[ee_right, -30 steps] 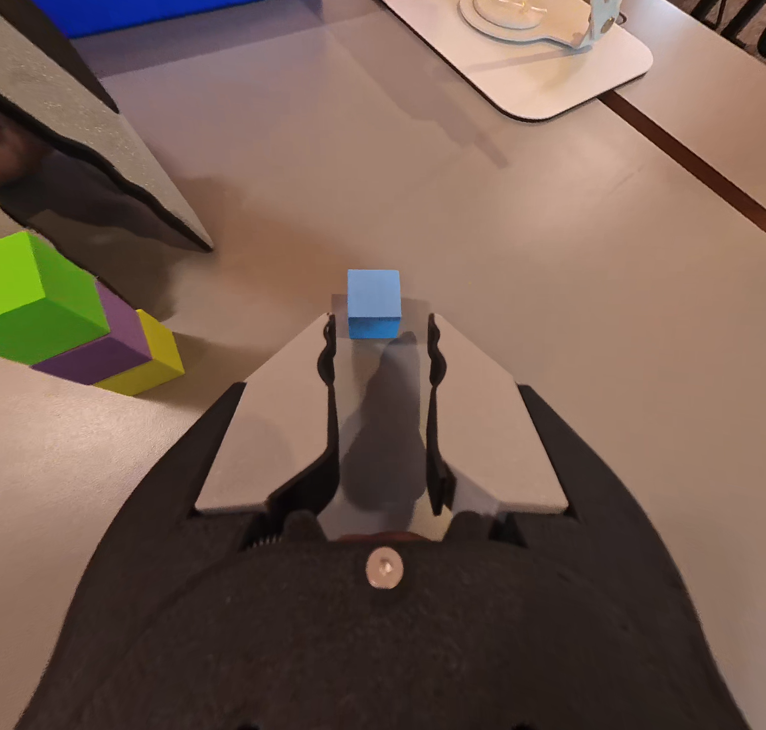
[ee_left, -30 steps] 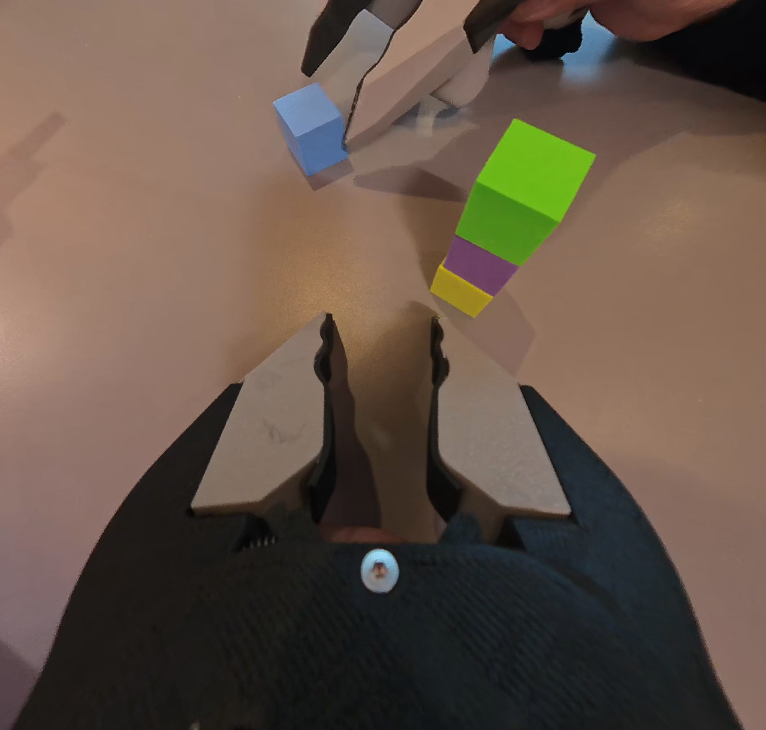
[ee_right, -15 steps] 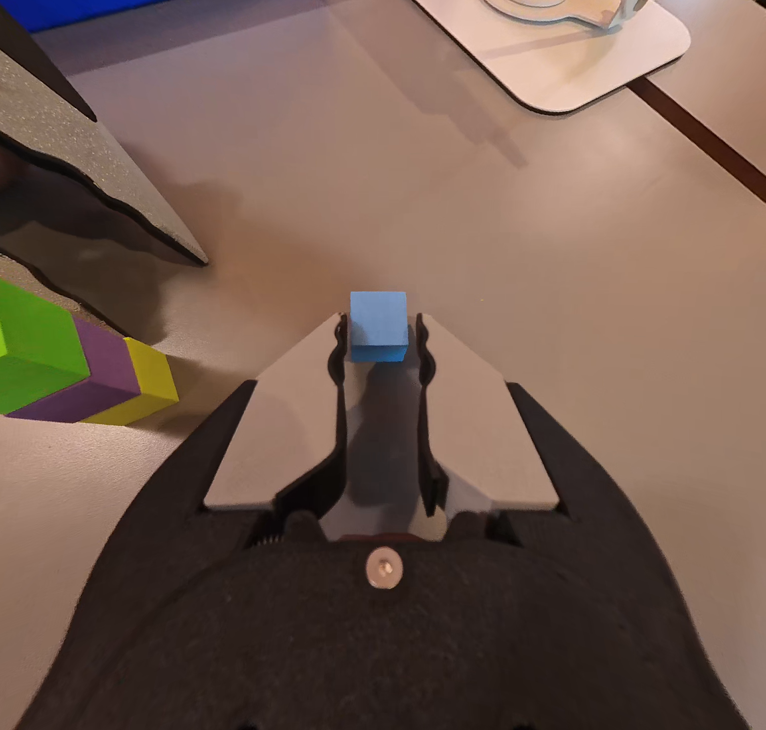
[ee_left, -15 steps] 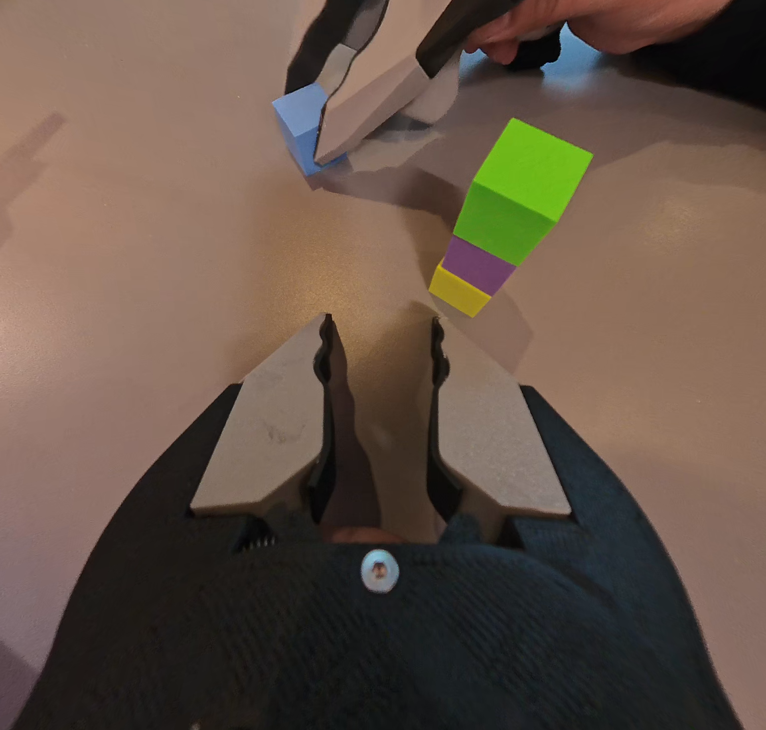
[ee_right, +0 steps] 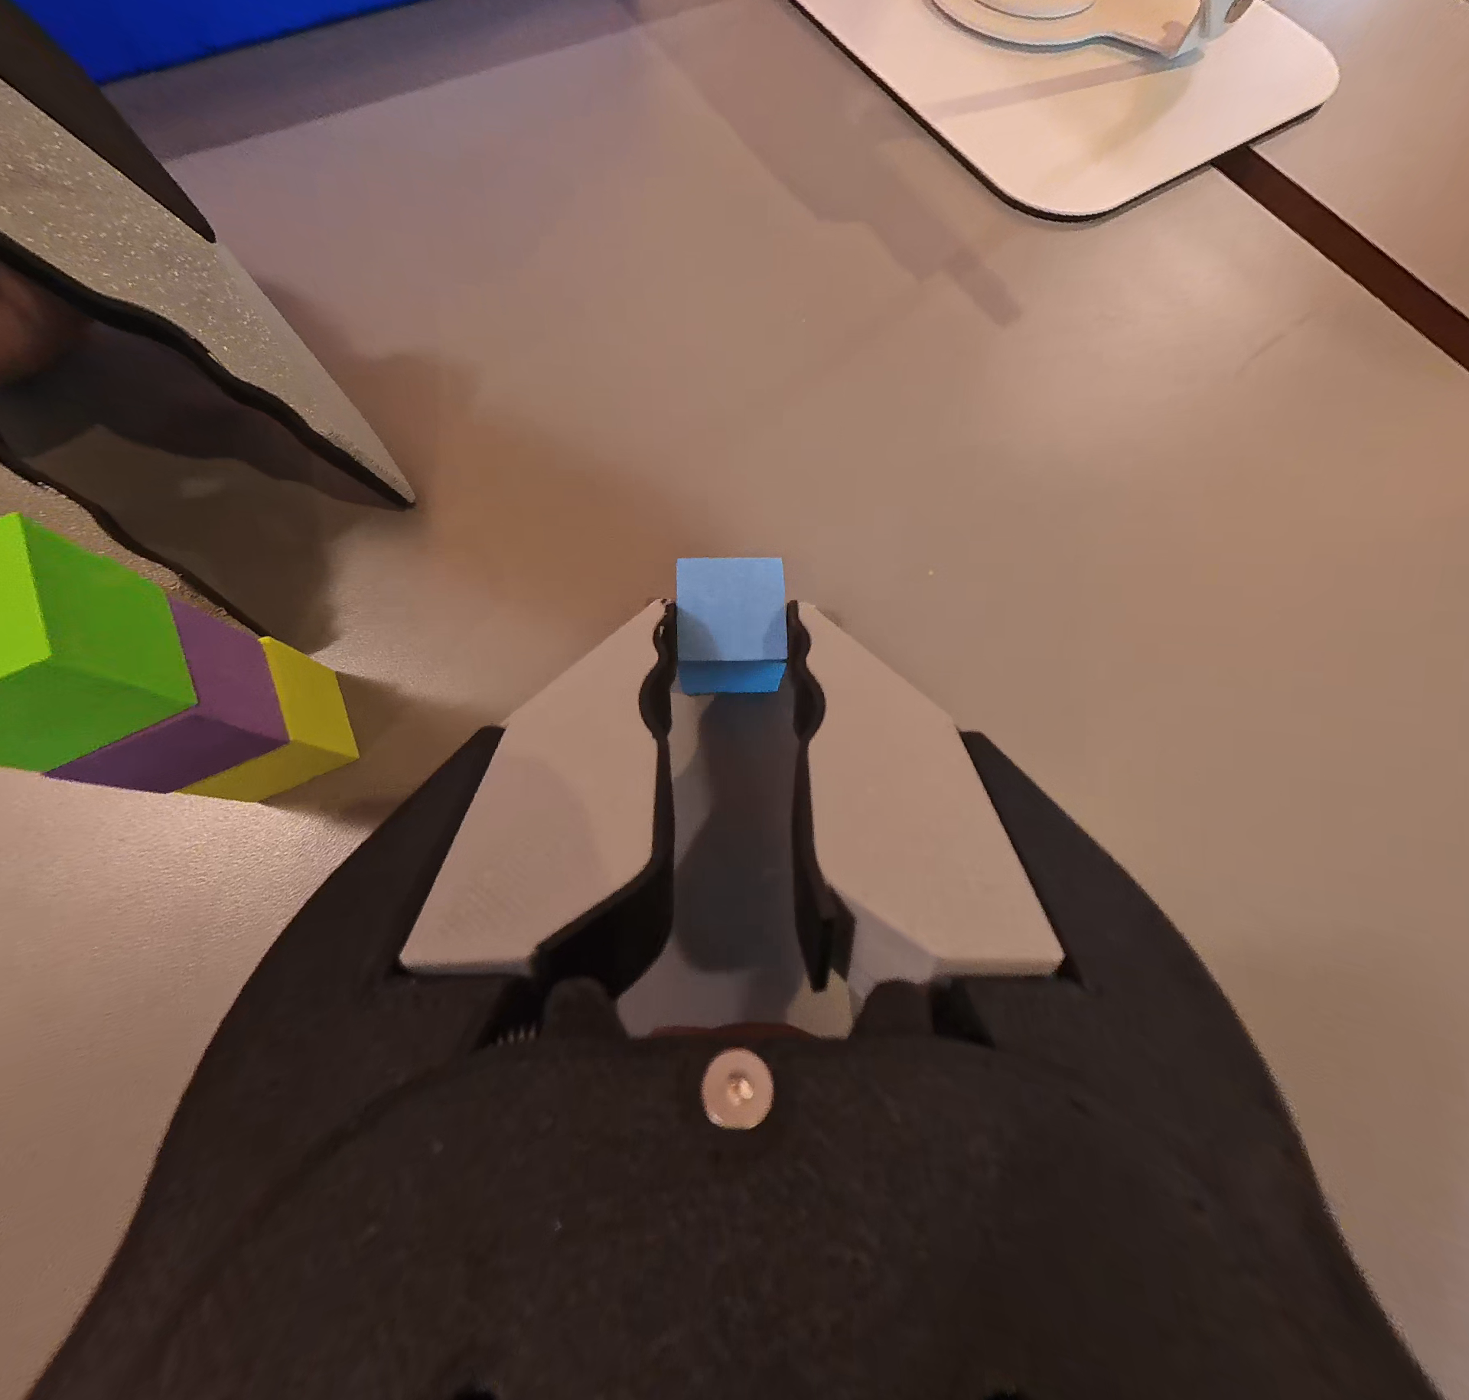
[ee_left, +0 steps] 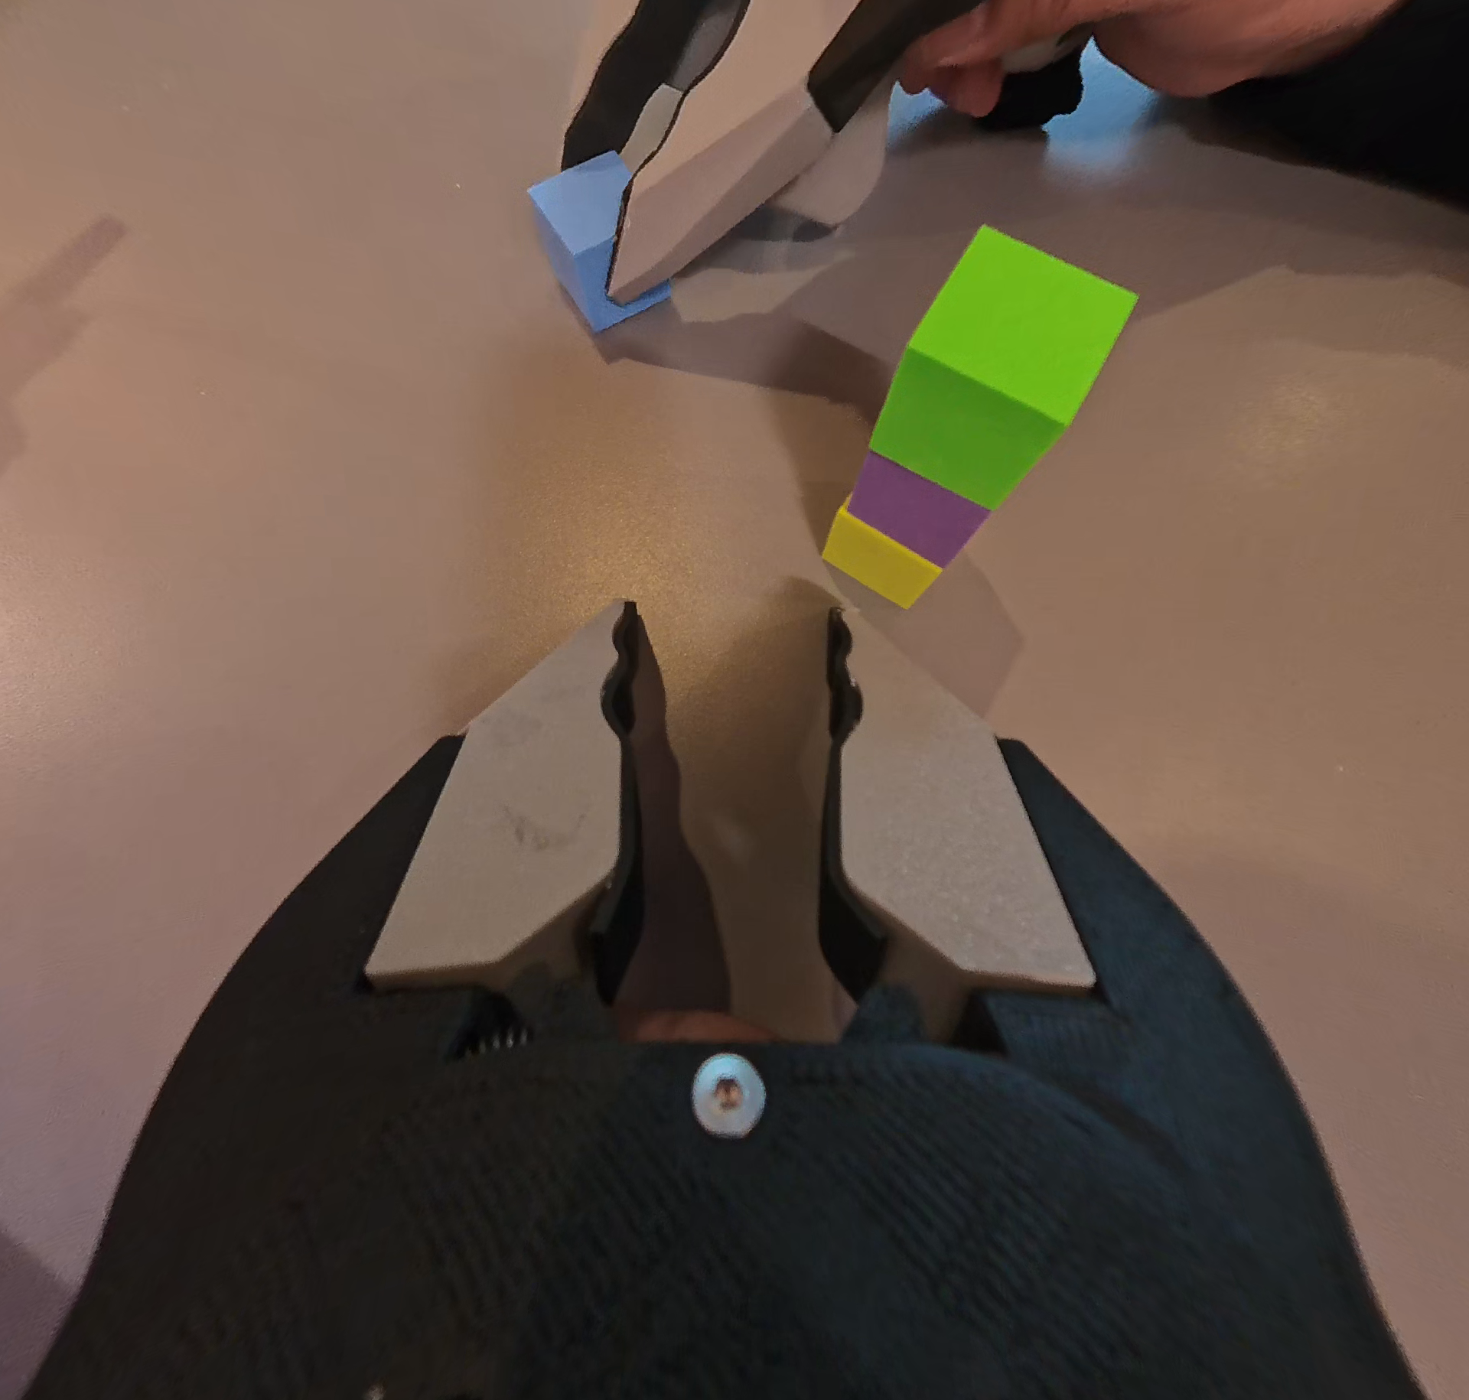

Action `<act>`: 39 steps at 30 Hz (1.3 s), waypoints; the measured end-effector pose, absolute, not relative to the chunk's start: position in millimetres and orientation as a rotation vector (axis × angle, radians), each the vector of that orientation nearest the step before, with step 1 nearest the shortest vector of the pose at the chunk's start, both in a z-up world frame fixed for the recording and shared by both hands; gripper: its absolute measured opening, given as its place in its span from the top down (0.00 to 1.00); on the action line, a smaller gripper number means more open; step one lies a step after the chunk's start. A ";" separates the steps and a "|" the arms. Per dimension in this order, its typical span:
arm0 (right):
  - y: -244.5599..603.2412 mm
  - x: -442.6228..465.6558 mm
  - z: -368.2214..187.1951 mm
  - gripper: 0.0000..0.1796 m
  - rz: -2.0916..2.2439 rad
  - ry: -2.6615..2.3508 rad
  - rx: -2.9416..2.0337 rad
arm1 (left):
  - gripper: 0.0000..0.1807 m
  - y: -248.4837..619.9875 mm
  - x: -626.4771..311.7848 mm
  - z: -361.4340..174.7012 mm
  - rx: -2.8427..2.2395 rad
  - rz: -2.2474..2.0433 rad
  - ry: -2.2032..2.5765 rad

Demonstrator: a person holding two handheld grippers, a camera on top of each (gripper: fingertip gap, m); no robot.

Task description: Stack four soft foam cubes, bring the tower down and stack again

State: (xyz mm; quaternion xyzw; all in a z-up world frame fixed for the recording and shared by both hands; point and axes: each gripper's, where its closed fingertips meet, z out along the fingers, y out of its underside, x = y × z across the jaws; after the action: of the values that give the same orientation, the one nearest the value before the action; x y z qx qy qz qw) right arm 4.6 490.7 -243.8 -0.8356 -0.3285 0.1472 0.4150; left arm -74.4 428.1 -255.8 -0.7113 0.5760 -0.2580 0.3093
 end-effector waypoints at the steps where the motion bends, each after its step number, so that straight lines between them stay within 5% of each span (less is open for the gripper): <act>1: 490.1 5.5 -242.0 0.86 0.377 -0.822 -2.090 | 0.74 428.1 -74.4 -255.8 -1.880 -0.682 1.522; 20: 414.4 -42.7 -160.1 0.86 0.641 -1.080 -1.714 | 0.74 428.1 -74.5 -255.8 -1.879 -0.681 1.523; 39: 397.6 -58.1 -164.0 0.86 0.634 -1.195 -1.732 | 0.74 428.2 -74.6 -255.7 -1.879 -0.681 1.522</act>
State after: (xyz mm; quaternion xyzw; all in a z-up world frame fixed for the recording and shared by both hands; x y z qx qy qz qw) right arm -58.1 397.6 -164.0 -0.7021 -0.4844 0.2568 0.4545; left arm -74.6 428.2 -255.7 -0.7111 0.5762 -0.2579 0.3094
